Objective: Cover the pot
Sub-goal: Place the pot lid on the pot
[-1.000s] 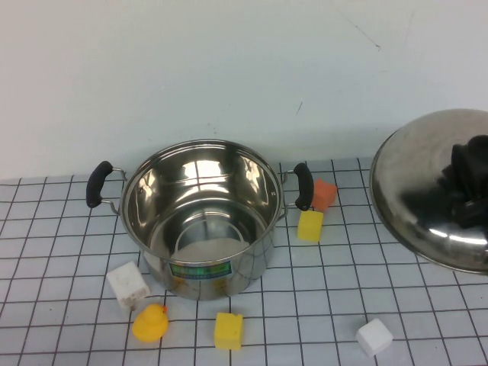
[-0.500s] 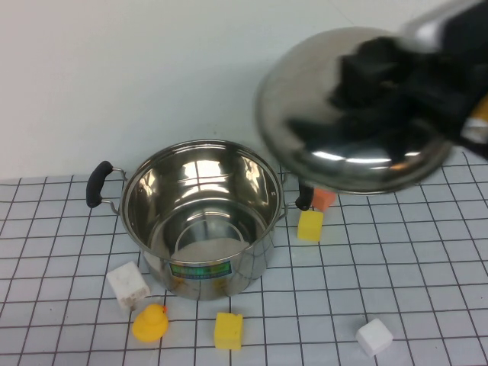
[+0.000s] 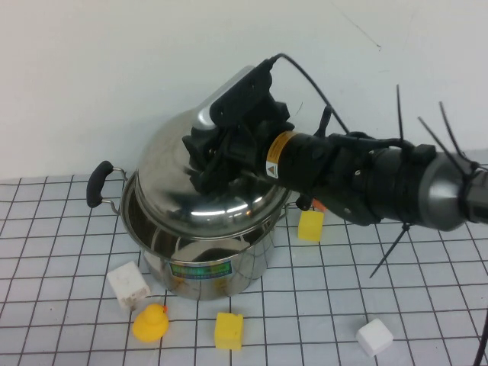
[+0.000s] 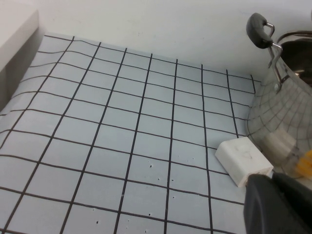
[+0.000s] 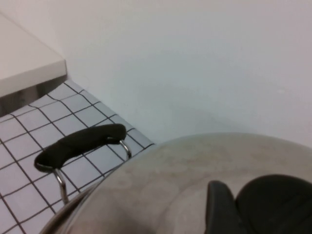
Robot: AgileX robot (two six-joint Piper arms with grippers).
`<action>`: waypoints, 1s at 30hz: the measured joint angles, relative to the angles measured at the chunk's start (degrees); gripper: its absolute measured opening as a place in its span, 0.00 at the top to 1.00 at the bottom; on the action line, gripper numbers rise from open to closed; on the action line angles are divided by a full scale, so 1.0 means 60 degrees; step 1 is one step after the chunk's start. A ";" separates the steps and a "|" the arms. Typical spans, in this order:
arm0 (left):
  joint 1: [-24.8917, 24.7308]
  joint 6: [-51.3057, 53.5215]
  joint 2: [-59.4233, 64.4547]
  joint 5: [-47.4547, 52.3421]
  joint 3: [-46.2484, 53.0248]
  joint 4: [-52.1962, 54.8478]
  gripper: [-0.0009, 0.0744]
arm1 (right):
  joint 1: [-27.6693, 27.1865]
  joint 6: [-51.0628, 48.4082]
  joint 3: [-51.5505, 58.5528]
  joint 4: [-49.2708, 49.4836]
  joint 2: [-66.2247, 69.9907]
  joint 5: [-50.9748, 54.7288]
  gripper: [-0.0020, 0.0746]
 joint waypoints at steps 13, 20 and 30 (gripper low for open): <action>0.0000 0.0005 0.0000 0.0000 0.0000 -0.0015 0.99 | 0.0104 0.0659 -0.0081 0.0391 0.0565 -0.0559 0.52; 0.0000 0.0049 0.0000 0.0000 0.0000 -0.0015 0.99 | 0.0178 0.0736 -0.0086 0.0448 0.0780 -0.0620 0.52; 0.0000 -0.0029 0.0000 0.0000 0.0000 -0.0015 0.99 | 0.0178 0.0751 -0.0102 0.0482 0.0860 -0.0620 0.52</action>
